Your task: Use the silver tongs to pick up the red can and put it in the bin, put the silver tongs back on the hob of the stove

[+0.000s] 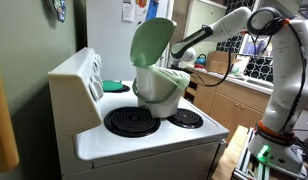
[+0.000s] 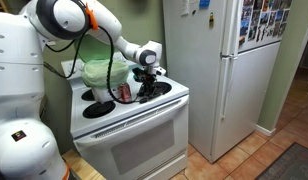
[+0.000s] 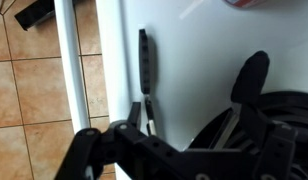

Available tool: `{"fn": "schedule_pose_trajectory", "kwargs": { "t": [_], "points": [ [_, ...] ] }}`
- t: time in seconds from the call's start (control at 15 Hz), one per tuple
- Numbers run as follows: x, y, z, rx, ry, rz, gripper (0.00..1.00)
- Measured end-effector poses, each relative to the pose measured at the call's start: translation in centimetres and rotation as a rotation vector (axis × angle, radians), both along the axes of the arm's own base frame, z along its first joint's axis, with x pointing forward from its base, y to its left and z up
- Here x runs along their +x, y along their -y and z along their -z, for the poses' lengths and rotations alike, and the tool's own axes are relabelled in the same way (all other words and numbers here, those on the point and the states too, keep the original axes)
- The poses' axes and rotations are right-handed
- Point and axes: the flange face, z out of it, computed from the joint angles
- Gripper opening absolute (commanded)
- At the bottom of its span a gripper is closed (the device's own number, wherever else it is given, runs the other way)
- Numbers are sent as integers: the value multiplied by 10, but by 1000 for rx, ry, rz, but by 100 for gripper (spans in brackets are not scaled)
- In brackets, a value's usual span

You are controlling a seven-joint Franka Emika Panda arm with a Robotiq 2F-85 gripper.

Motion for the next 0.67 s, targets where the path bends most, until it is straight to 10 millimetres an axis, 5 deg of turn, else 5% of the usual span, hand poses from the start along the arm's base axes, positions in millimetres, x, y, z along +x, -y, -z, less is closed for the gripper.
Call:
{"fn": "schedule_pose_trajectory", "kwargs": {
  "t": [0.67],
  "points": [
    [9, 8, -2, -42, 73, 20, 100]
  ]
}}
